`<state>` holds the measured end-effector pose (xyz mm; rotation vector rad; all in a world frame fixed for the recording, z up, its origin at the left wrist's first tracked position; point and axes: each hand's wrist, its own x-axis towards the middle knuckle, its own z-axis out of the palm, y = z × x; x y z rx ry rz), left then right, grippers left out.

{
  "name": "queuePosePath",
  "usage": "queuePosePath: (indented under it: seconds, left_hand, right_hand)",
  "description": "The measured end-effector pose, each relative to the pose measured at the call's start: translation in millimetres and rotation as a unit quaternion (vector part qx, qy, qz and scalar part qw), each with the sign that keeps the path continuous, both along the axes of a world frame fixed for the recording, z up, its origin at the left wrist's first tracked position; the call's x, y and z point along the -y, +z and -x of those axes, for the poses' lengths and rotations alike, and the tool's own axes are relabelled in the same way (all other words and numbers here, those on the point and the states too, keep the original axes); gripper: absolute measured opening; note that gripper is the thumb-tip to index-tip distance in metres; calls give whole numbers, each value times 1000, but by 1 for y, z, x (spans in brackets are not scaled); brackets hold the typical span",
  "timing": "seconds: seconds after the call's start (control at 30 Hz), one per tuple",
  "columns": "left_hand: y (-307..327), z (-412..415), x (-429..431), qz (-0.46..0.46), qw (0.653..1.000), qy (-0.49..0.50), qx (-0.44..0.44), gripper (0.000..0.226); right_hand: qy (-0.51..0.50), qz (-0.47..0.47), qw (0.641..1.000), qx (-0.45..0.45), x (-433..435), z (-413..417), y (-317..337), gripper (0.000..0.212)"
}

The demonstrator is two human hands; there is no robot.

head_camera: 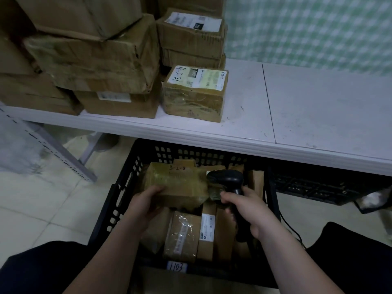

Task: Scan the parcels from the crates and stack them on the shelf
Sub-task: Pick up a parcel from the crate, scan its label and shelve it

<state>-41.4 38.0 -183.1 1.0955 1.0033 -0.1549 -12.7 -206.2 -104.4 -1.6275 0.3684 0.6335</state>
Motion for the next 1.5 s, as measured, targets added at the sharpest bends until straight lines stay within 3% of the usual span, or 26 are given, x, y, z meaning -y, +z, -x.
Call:
queuePosePath:
  seconds: [0.1,0.33,0.5,0.6,0.73,0.8,1.0,1.1,1.2,1.33,1.43,1.5]
  left_hand:
    - [30,19,3,42,998,-5,45,26]
    - [80,46,11,57,992,-22,113,20]
    - [101,52,9,91,977,-74,178,53]
    - [118,54,5,86,952,-142,257,57]
    - [152,46,-2,-2,914,-277,297,100]
    - [169,40,-1,-56,912,-296,278,100]
    - [211,29,7,-171,884,-339,273,109]
    - [226,31,11,-130,880,-353,290,125]
    - [230,32,17,-30,898,-299,320,140]
    - [231,32,27,4,909,-233,345,128]
    - [232,29,34,10,918,-160,362,88]
    - [233,26,37,0,920,-115,374,74]
  right_hand:
    - [-30,-23,999,15,-2,7,7,23]
    - [-112,-81,989,53,-3,20,32,19]
    - [-147,-181,971,46,0,23,60,19]
    - [-158,-214,962,58,4,23,81,26]
    - [-141,-211,964,82,13,18,109,43]
    - [-137,-212,962,102,16,15,124,53]
    - [-157,-223,945,179,19,13,151,33]
    - [-150,-241,940,188,24,17,157,16]
    - [-141,-253,935,206,24,21,163,15]
    - [-151,-248,930,224,23,24,167,20]
    - [-147,-233,934,229,26,25,168,27]
    - [-140,-208,940,233,27,25,166,24]
